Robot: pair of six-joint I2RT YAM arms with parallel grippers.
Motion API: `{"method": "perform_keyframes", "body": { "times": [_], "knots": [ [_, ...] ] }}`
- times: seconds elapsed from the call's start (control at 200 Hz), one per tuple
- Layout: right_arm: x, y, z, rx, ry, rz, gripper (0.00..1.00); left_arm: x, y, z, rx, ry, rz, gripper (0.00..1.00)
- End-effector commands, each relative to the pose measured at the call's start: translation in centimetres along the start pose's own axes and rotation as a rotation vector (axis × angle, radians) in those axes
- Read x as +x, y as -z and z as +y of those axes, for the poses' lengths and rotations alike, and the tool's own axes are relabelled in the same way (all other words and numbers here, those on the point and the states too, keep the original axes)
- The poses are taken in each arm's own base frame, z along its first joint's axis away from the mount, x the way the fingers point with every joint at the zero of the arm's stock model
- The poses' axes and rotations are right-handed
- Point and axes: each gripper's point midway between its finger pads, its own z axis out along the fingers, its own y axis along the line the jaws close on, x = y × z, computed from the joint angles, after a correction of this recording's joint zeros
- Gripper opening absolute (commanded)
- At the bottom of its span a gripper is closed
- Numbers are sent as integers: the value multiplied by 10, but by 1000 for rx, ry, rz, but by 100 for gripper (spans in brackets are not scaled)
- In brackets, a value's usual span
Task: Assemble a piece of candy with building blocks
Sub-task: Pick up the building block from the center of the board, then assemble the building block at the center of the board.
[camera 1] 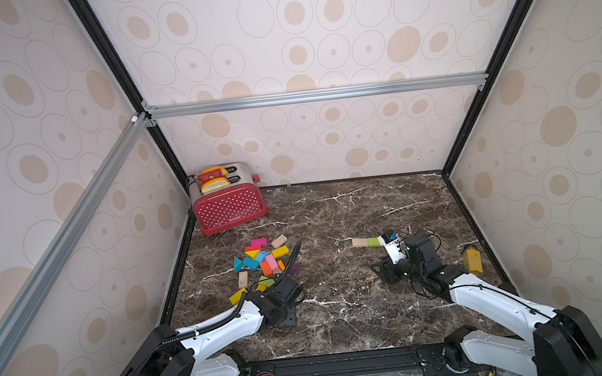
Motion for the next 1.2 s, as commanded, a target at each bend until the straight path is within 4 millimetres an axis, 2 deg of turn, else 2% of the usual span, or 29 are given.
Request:
{"method": "perform_keyframes", "body": {
  "times": [0.0,0.14,0.275,0.476,0.626,0.766,0.886,1.072,1.197],
  "knots": [
    [-12,4,3,-3,8,-25,58,1,-2,-5,-13,-21,7,44],
    [-13,6,1,7,8,-38,58,6,-2,-8,-6,-34,17,32],
    [-11,5,2,6,5,-28,58,9,6,-13,9,-60,7,28],
    [-13,5,0,14,0,-29,58,0,31,-43,125,-136,-45,26],
    [-16,10,-15,106,-17,-38,58,-22,48,-66,174,-228,-95,24],
    [-22,20,-29,194,-24,-68,59,-56,57,-99,181,-376,-137,22],
    [-21,35,-54,327,-83,-80,61,-79,51,-125,157,-494,-123,21],
    [-20,50,-73,403,-154,-125,61,-100,35,-162,195,-634,-142,21],
    [-18,56,-83,437,-187,-140,61,-112,23,-177,198,-675,-127,20]
  ]
}}
